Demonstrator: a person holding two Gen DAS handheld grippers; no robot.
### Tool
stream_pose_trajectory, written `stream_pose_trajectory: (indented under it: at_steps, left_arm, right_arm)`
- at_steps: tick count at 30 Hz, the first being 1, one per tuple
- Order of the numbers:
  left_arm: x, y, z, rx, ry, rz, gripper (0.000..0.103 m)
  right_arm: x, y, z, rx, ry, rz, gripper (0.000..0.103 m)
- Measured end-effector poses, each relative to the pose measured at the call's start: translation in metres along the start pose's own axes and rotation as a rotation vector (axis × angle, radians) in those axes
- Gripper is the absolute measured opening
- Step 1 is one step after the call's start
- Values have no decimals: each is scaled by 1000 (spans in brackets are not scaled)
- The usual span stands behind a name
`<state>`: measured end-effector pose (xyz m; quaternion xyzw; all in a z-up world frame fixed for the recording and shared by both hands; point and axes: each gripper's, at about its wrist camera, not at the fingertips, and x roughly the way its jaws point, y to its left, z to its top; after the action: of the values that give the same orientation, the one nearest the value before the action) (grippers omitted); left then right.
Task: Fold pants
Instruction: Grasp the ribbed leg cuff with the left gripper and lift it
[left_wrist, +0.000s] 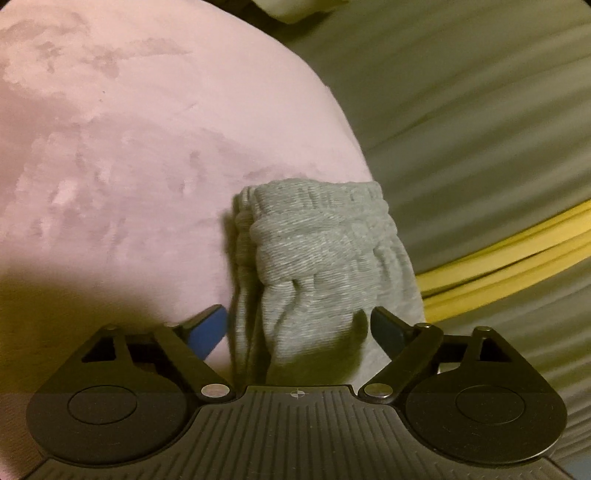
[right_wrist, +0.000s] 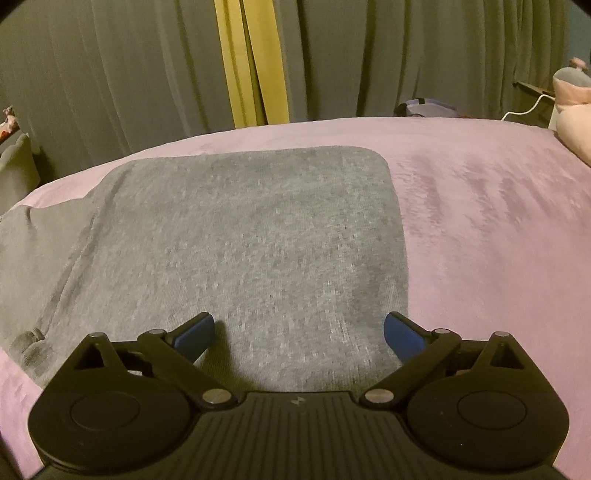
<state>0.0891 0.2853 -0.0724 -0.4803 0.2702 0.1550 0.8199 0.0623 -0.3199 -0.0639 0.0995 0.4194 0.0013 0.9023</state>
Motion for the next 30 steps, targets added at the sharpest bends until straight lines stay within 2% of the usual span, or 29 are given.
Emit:
stream_pose_trajectory:
  at_steps: [2, 4, 5, 7, 8, 11, 13, 14, 15, 17, 19, 20, 21, 23, 25, 28, 30]
  left_arm:
    - [2, -5, 0, 33, -3, 16, 87]
    - [5, -12, -2, 78, -10, 38, 66]
    - [6, -12, -2, 81, -2, 34, 49]
    - [4, -7, -1, 65, -8, 18, 43]
    - [3, -6, -1, 64, -13, 4, 36]
    - [-2, -6, -3, 86, -25, -26, 34]
    - [2, -7, -3, 94, -24, -13, 37]
    - [3, -6, -3, 89, -21, -2, 49]
    - [7, -6, -3, 79, -14, 2, 53]
    - [13, -7, -3, 83, -11, -2, 53]
    - [17, -9, -4, 99, -14, 3, 47]
    - [16, -8, -4, 97, -12, 0, 38]
    - [15, -6, -3, 83, -9, -6, 34]
    - [13, -1, -1, 56, -11, -26, 29]
    - [10, -5, -1, 62, -24, -43, 26]
    - [-6, -22, -4, 131, -65, -75, 24]
    - [-16, -38, -7, 177, -90, -111, 23]
  right_arm:
    - [2, 1, 0, -7, 2, -9, 99]
    - [2, 1, 1, -10, 2, -14, 99]
    - [1, 1, 0, -10, 2, -14, 99]
    - [1, 1, 1, -8, 1, -18, 99]
    - [1, 0, 1, -5, 2, -21, 99]
    - [3, -3, 1, 20, 9, -43, 99]
    - [6, -10, 2, 64, 21, -41, 99]
    - [6, -14, 2, 89, 26, -34, 99]
    - [6, -18, 2, 113, 29, -26, 99]
    - [6, -24, 2, 146, 31, -10, 99]
    - [6, -22, 1, 138, 31, -16, 99]
    - [6, -21, 1, 130, 31, -22, 99]
    - [6, -20, 1, 124, 31, -26, 99]
    - [5, -20, 1, 128, 31, -25, 99]
    - [4, -22, 1, 145, 27, -20, 99]
    - [-3, -25, 1, 178, 5, -23, 99]
    - [-13, -25, 1, 196, -40, -23, 99]
